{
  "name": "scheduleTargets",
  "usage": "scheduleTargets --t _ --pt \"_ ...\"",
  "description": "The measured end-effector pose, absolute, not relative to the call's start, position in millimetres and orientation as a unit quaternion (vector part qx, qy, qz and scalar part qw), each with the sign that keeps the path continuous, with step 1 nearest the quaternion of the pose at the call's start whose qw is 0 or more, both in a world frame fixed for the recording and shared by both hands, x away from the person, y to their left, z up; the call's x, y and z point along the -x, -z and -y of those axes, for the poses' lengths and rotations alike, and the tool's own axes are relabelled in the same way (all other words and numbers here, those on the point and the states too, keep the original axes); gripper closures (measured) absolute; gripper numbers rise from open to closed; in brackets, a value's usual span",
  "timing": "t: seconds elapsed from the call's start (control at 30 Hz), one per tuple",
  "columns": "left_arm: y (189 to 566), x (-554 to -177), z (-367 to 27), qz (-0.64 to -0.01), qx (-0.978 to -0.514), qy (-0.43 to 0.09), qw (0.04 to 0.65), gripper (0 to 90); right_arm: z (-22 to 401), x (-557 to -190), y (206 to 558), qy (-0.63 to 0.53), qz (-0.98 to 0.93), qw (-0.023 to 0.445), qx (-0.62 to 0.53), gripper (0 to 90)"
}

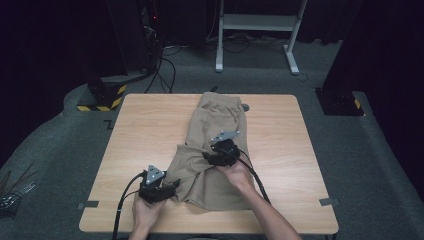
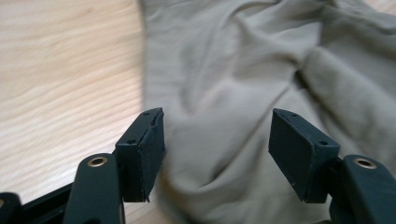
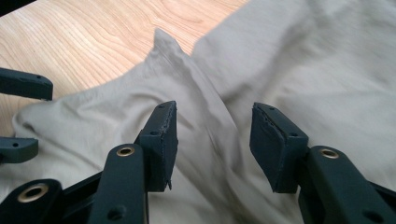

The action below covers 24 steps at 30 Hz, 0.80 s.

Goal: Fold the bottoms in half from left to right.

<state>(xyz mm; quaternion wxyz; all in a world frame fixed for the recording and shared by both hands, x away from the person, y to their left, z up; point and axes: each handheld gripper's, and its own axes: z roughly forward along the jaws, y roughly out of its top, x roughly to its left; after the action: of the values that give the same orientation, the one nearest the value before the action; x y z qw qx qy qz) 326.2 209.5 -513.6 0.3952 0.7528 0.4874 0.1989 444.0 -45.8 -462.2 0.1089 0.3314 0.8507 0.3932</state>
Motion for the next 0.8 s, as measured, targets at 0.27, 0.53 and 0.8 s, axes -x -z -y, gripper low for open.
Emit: scheduleTargets --t 0.27,0.53,0.8 --pt "522 -333 -244 -0.523 -0.723 -0.181 0.413 35.7 18 -459 470 -0.365 -0.865 0.106 -0.327 58.8" --pt "519 -331 -253 -0.524 -0.716 -0.187 0.422 35.5 18 -458 474 -0.347 -0.884 0.104 -0.297 86.9" --pt "520 -336 -260 -0.539 -0.710 -0.185 0.414 35.6 43 -431 442 -0.390 -0.875 0.125 -0.258 88.9"
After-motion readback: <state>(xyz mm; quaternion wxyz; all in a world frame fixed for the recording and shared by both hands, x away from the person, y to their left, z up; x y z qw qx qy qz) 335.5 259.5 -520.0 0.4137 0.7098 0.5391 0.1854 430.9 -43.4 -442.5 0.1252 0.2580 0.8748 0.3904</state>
